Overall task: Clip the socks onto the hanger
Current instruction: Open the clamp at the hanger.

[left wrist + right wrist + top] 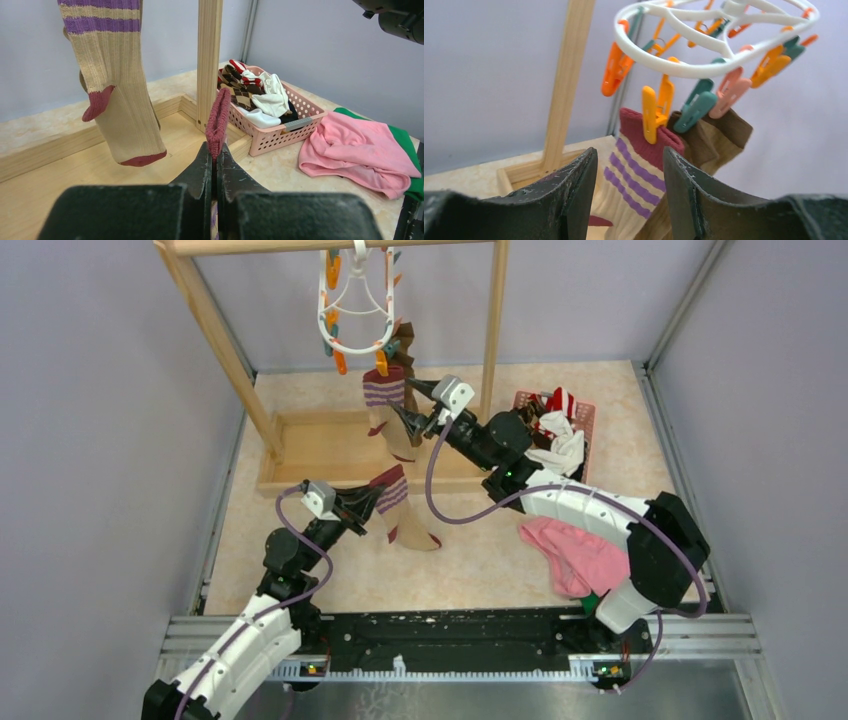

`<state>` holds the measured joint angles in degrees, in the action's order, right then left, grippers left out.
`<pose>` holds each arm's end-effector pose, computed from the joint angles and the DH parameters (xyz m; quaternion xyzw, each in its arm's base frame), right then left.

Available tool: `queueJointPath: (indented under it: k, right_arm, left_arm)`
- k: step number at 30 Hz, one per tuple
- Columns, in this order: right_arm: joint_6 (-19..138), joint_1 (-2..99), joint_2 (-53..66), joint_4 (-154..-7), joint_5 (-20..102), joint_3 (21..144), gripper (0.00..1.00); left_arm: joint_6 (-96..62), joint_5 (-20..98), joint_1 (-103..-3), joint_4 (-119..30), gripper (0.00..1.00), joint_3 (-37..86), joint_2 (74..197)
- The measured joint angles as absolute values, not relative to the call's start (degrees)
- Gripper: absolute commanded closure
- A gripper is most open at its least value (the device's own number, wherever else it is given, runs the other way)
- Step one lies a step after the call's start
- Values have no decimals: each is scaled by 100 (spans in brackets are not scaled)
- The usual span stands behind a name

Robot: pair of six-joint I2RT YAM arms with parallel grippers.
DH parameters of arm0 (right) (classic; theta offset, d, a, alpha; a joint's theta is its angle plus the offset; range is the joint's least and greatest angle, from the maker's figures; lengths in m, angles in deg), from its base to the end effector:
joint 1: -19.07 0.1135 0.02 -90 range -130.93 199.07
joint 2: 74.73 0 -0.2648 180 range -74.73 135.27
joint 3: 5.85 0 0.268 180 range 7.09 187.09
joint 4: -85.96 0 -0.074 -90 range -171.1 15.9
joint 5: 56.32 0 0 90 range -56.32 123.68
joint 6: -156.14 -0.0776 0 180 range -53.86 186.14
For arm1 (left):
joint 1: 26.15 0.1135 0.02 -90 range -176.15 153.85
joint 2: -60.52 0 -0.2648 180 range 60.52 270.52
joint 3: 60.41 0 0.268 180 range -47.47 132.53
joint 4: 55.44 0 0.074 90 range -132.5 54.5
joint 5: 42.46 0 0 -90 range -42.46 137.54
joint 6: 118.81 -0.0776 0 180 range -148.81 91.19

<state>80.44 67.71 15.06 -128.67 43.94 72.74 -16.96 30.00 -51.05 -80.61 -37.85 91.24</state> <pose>0.2671 0.3243 0.3860 -0.3491 0.4272 0.2927 0.7810 0.1708 -0.1051 0.2540 0.1886 0.5701 -0.3365 0.7254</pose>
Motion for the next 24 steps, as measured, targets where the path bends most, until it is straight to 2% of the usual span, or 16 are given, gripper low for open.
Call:
queueJointPath:
  k: [7,24]
  right_arm:
    - [7754,6594,1659,-12976,3718,7147,50]
    - [7102,6294,2532,-13210,4341,7291,61]
  left_arm:
    - [-1698,3011,-5105,-8058,100,-3785,9104]
    - [-1698,2984,-5105,-8061,100,-3785,9139]
